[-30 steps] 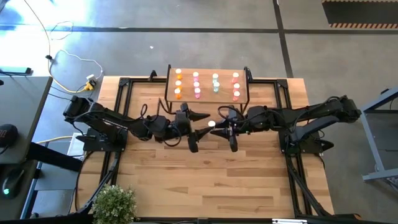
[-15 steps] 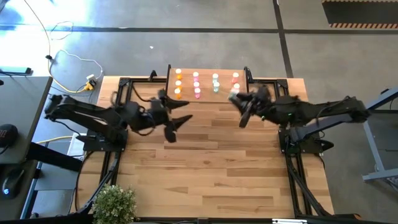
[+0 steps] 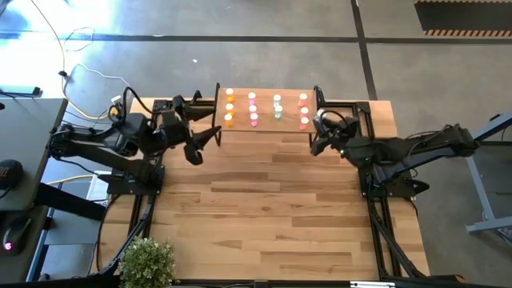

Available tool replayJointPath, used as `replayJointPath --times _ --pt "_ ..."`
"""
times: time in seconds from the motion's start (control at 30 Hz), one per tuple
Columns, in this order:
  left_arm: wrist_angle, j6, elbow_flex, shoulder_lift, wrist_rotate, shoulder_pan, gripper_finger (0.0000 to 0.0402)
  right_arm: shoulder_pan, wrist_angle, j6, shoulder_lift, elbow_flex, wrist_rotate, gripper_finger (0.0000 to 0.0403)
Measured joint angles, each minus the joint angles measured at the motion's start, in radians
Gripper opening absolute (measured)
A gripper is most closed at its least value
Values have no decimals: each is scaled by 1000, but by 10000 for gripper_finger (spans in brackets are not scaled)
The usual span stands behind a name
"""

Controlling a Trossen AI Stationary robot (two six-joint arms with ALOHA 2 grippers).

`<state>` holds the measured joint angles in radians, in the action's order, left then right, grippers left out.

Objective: Pick and place medicine bottles onto shelf by color
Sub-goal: Put the blue medicine bottle on the shelf aligned with the other blue medicine bottles

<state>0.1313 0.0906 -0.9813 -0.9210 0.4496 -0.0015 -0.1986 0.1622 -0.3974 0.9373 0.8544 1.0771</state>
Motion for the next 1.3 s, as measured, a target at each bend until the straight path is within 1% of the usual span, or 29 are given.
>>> replayJointPath --times 0.1,0.17,0.3,0.37,0.47,0.6,0.7,0.8,0.9,1.07,1.3 --pt "-37 0 0 11 0 21 241 -1 -50 -125 -1 -88 -5 94" --pt "-59 0 0 11 0 35 241 -8 -142 -162 -1 -155 -8 94" --pt "-100 0 0 11 -1 54 241 -28 -378 -161 21 -285 -10 94" --pt "-106 0 0 11 -1 61 241 -36 -479 -154 46 -326 -11 94" --pt "-113 0 0 11 -1 68 241 -48 -541 -154 102 -348 -9 94" --pt "-113 0 0 11 -1 69 241 -53 -554 -184 209 -324 5 94" --pt "-113 0 0 11 -1 69 241 -61 -590 -205 320 -304 41 94" --pt "-113 0 0 11 -1 69 241 -77 -682 -162 441 -269 121 94" --pt "-113 0 0 11 -1 69 241 -78 -727 -121 555 -214 189 94" --pt "-114 0 0 11 -1 69 241 -30 -729 -118 697 -104 199 94" --pt "-114 0 0 11 0 69 241 61 -728 -66 818 23 188 94"
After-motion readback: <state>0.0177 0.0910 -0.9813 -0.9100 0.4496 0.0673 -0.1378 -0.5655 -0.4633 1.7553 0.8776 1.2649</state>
